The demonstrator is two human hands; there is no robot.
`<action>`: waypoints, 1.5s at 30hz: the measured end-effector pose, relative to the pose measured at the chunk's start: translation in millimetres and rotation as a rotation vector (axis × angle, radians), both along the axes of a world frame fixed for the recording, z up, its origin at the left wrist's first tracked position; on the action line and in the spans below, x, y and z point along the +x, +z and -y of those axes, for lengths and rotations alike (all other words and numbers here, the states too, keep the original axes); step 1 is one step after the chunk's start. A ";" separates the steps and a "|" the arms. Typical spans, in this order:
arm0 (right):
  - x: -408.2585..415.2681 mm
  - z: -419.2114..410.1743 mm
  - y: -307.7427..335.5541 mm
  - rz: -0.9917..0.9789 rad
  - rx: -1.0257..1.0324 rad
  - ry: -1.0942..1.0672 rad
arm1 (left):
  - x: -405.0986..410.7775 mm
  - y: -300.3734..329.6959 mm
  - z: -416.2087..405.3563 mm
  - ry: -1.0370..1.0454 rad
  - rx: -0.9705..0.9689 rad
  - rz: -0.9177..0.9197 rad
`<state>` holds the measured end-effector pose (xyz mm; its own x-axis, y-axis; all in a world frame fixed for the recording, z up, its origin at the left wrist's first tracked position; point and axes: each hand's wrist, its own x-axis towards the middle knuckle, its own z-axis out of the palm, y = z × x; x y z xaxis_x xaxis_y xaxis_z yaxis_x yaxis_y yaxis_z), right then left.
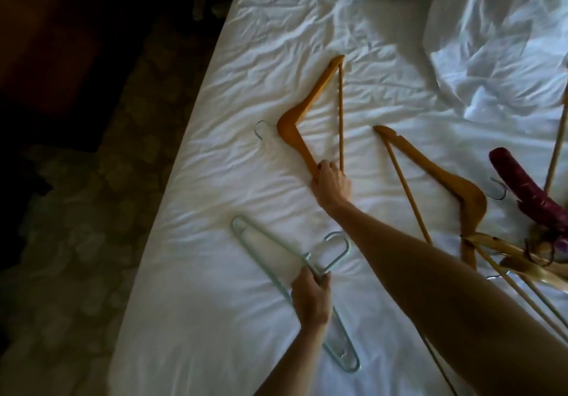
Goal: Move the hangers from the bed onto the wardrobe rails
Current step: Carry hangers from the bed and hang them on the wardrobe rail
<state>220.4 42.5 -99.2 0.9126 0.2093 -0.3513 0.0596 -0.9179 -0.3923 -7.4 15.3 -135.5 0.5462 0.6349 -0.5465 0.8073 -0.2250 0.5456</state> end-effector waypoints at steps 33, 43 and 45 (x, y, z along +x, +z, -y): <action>-75.1 72.2 58.8 0.193 -0.068 0.552 | -54.4 68.6 -130.1 0.143 0.052 -0.076; -236.9 27.9 27.0 -0.380 -0.083 0.040 | -62.7 80.7 -126.8 0.180 0.051 0.112; -237.6 22.3 35.6 -0.353 -0.103 0.008 | -68.2 83.6 -131.5 0.183 0.029 0.120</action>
